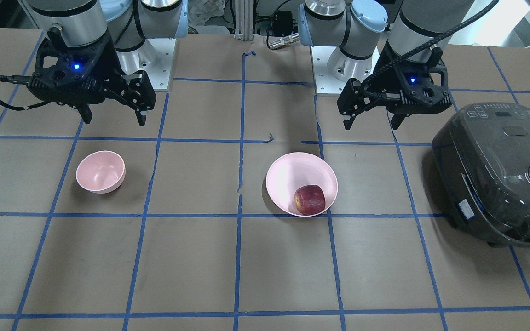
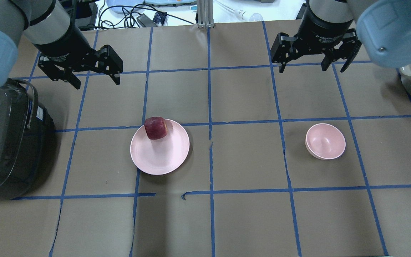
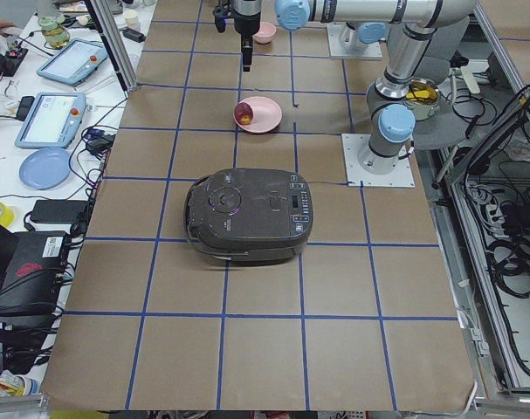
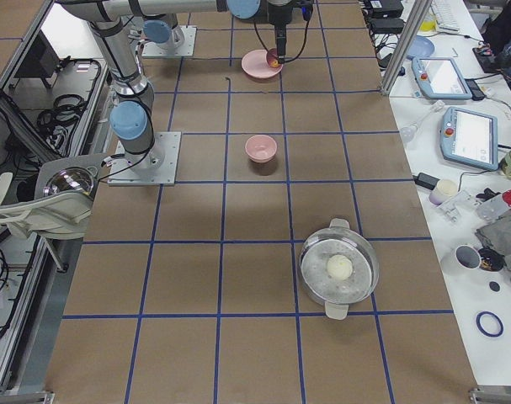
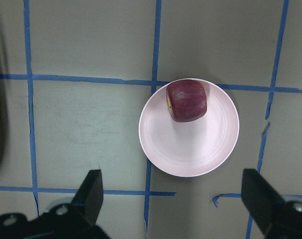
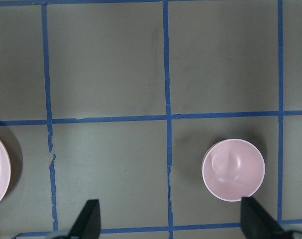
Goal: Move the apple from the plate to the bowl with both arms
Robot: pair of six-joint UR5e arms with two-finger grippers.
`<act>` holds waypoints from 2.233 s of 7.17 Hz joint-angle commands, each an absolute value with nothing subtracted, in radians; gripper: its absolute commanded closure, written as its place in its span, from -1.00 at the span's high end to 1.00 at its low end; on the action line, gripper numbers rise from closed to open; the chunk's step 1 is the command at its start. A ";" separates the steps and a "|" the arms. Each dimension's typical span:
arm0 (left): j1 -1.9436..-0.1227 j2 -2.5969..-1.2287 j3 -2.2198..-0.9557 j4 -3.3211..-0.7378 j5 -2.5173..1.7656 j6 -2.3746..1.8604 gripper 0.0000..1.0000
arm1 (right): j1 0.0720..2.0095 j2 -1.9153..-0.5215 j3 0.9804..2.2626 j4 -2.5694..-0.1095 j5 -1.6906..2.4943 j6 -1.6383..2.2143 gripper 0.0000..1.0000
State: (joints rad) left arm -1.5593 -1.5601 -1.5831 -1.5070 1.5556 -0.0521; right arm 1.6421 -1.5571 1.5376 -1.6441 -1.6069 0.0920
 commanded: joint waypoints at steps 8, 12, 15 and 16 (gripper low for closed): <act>-1.565 -1.558 -1.594 -1.503 1.563 -0.049 1.00 | 1.643 -1.555 1.537 -1.651 -1.606 0.092 1.00; -1.572 -1.589 -1.621 -1.448 1.566 -0.051 1.00 | 1.641 -1.555 1.537 -1.652 -1.606 0.092 1.00; -1.575 -1.577 -1.623 -1.450 1.572 -0.051 1.00 | 1.641 -1.555 1.537 -1.652 -1.606 0.092 1.00; -1.578 -1.592 -1.634 -1.450 1.562 -0.067 1.00 | 1.643 -1.555 1.537 -1.651 -1.606 0.092 1.00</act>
State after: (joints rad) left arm -1.5762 -1.5814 -1.6247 -1.4497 1.5695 -0.0547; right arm 1.6418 -1.5555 1.5370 -1.6513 -1.6061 0.0921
